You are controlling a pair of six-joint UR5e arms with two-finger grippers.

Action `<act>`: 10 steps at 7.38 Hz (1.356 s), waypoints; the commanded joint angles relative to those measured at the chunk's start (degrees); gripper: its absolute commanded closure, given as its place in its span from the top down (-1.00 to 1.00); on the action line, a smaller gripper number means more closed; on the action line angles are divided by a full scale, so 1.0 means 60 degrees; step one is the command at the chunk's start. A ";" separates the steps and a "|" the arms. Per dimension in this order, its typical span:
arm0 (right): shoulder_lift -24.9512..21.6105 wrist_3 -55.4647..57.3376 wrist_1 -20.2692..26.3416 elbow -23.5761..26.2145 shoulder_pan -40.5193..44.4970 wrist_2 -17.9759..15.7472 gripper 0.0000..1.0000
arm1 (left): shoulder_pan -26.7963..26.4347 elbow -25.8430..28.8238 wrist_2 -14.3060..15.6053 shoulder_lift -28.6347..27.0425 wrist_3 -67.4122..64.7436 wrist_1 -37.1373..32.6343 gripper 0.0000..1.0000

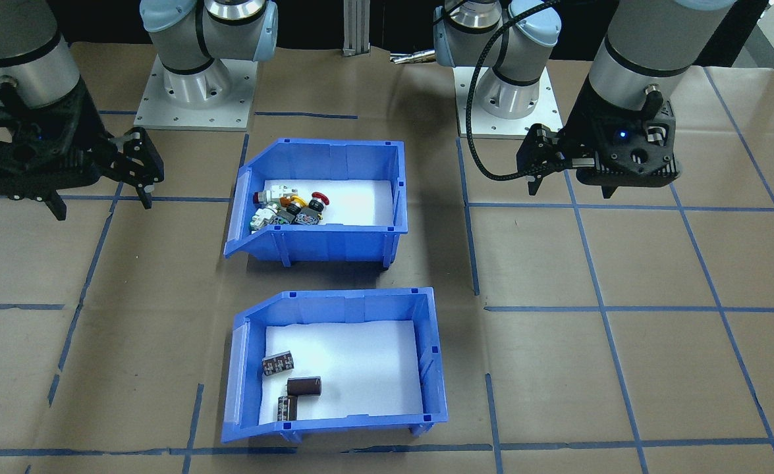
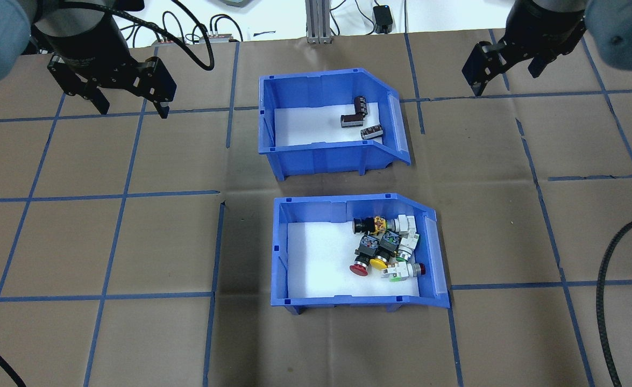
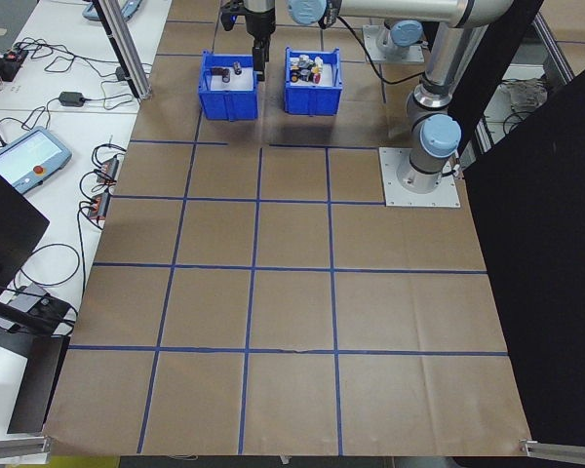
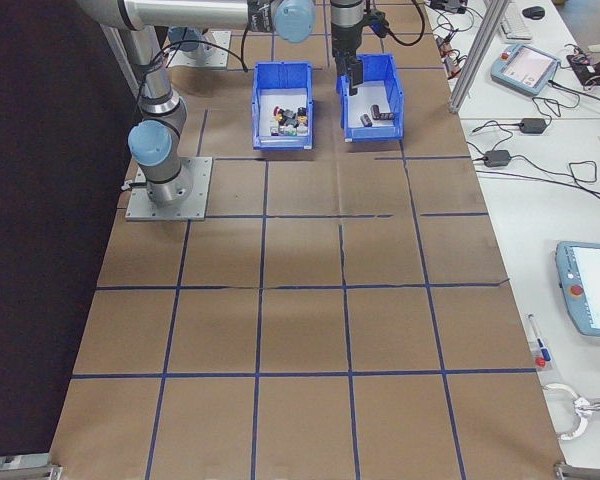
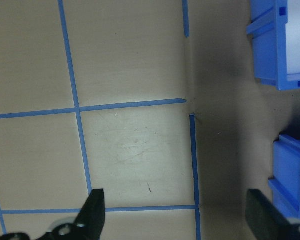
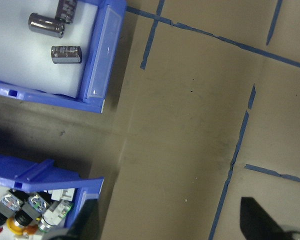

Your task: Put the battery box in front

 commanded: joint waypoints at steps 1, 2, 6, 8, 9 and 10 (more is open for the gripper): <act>0.0356 0.2042 0.0327 -0.0355 0.0192 0.0722 1.00 | 0.0000 0.0003 0.0038 -0.0008 0.0006 0.0001 0.99; 0.0385 0.2121 0.0342 -0.0325 0.0382 0.0697 1.00 | 0.0000 -0.0012 0.0053 0.0021 0.0006 0.0001 0.99; 0.0050 0.1946 0.0152 0.0538 0.0310 0.0405 1.00 | 0.0000 -0.0012 0.0068 0.0021 0.0006 0.0001 0.99; 0.0049 0.1990 0.0137 0.0496 0.0311 0.0257 1.00 | 0.0000 0.0002 0.0053 -0.0008 0.0006 0.0001 0.99; 0.0049 0.1990 0.0137 0.0466 0.0311 0.0257 1.00 | 0.0000 0.0002 0.0053 -0.0008 0.0006 0.0001 0.99; 0.0049 0.2005 0.0137 0.0481 0.0311 0.0257 1.00 | 0.0000 0.0002 0.0068 -0.0008 0.0006 0.0015 0.99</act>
